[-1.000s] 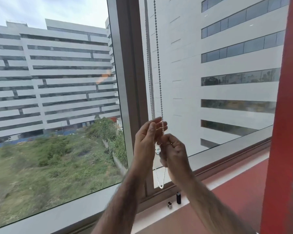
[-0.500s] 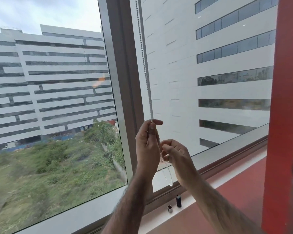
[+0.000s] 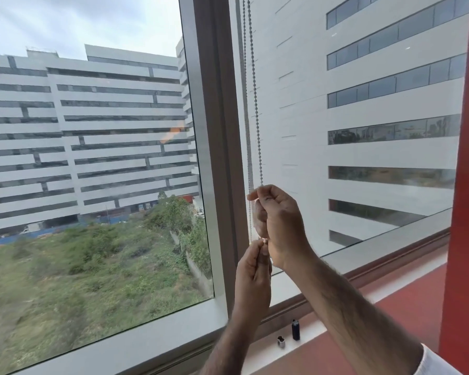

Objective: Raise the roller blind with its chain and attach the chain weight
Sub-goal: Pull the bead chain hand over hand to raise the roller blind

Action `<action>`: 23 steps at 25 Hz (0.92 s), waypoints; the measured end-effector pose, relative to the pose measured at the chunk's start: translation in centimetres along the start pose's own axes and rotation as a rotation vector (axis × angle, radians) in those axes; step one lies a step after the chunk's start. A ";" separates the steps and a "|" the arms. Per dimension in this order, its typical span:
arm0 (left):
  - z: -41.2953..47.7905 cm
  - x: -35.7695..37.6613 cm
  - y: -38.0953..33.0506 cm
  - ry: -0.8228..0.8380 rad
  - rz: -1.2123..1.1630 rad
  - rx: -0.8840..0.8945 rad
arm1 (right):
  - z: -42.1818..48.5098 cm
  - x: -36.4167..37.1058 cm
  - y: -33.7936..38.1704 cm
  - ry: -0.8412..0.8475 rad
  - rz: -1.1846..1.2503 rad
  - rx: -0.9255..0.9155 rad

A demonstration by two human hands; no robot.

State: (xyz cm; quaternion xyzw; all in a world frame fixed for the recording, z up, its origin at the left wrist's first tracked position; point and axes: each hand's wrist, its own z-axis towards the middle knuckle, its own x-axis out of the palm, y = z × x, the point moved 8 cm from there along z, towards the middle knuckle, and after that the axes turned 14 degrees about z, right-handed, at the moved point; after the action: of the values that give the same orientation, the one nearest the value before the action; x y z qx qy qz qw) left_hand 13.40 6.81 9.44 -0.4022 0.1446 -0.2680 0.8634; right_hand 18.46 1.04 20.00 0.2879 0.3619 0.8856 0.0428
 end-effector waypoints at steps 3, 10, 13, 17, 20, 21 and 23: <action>0.0 -0.4 -0.8 0.125 -0.018 -0.004 | -0.4 0.0 1.1 0.019 -0.030 -0.113; 4.2 -2.1 -7.0 0.129 -0.150 0.056 | -4.2 -3.8 -2.7 -0.019 -0.179 -0.137; 4.8 0.0 -8.4 0.144 -0.196 0.009 | -6.2 -5.0 -6.4 -0.037 -0.191 -0.056; 4.8 0.0 -7.5 -0.031 -0.108 0.021 | -6.6 -5.7 -7.3 -0.008 -0.124 0.003; 4.9 -1.1 -7.6 -0.107 -0.049 0.122 | -5.7 -6.1 -5.7 0.012 -0.139 -0.006; 5.0 -1.6 -7.4 -0.125 -0.030 0.142 | -5.1 -6.2 -4.7 -0.013 -0.187 -0.036; 5.4 -2.2 -6.6 -0.153 0.010 0.165 | -3.4 -5.9 -2.3 -0.091 -0.263 -0.111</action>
State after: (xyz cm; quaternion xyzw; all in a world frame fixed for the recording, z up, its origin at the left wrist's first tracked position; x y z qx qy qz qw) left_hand 11.83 7.89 17.99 -0.3484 0.0576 -0.2432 0.9034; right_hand 21.25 -1.02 13.66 0.2752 0.3448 0.8769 0.1906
